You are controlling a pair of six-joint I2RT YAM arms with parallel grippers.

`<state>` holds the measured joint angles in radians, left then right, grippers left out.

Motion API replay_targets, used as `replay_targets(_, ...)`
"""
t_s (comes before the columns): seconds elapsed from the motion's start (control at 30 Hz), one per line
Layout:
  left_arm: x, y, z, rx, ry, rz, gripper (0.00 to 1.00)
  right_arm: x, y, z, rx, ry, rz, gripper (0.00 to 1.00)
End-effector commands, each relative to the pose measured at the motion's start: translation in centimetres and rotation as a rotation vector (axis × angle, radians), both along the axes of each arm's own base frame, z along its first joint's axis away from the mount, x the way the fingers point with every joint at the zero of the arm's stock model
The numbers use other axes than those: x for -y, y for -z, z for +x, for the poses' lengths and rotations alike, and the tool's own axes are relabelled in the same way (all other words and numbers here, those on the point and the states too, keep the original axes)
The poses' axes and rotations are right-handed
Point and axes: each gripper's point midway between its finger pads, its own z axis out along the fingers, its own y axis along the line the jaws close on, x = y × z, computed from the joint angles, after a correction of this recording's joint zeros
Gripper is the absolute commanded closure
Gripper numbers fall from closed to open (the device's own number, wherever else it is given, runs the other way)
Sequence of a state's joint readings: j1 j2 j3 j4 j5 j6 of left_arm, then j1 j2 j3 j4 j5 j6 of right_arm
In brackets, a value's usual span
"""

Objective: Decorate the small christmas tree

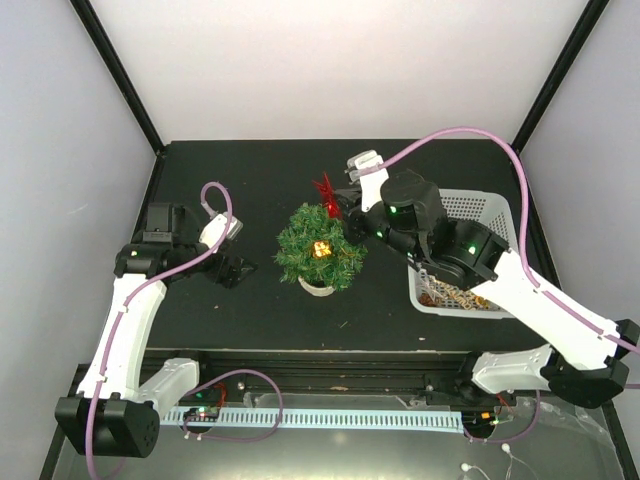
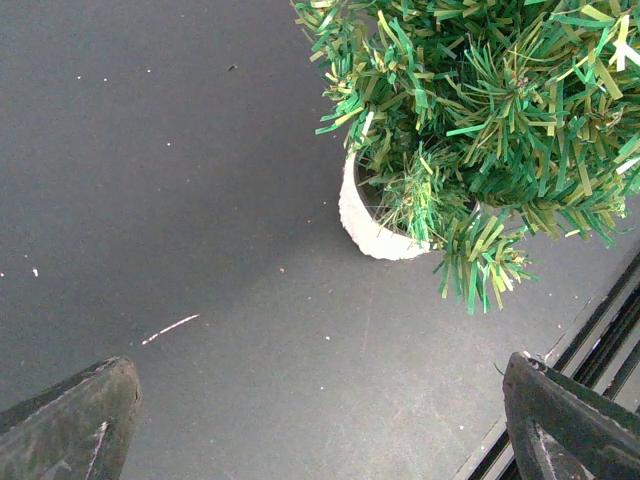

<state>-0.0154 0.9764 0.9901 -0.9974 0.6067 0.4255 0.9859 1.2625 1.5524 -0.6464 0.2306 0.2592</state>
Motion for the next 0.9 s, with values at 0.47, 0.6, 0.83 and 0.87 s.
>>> replay_targets(0.47, 0.5, -0.5, 0.0, 0.024, 0.01, -0.032, 0.01, -0.2, -1.7, 0.3, 0.238, 0.035, 0.166, 0.99)
replay_targets(0.6, 0.5, -0.5, 0.0, 0.023, 0.01, -0.032, 0.01, -0.6, -1.9, 0.2, 0.26, 0.027, 0.177, 0.99)
replay_targets(0.83, 0.6, -0.4, 0.1, 0.024, 0.011, -0.033, 0.01, -1.5, -2.1, 0.0, 0.26, -0.003, 0.176, 0.99)
replay_targets(0.87, 0.6, -0.4, 0.1, 0.022, 0.011, -0.034, 0.01, -1.6, -2.0, 0.0, 0.26, -0.005, 0.177, 0.99)
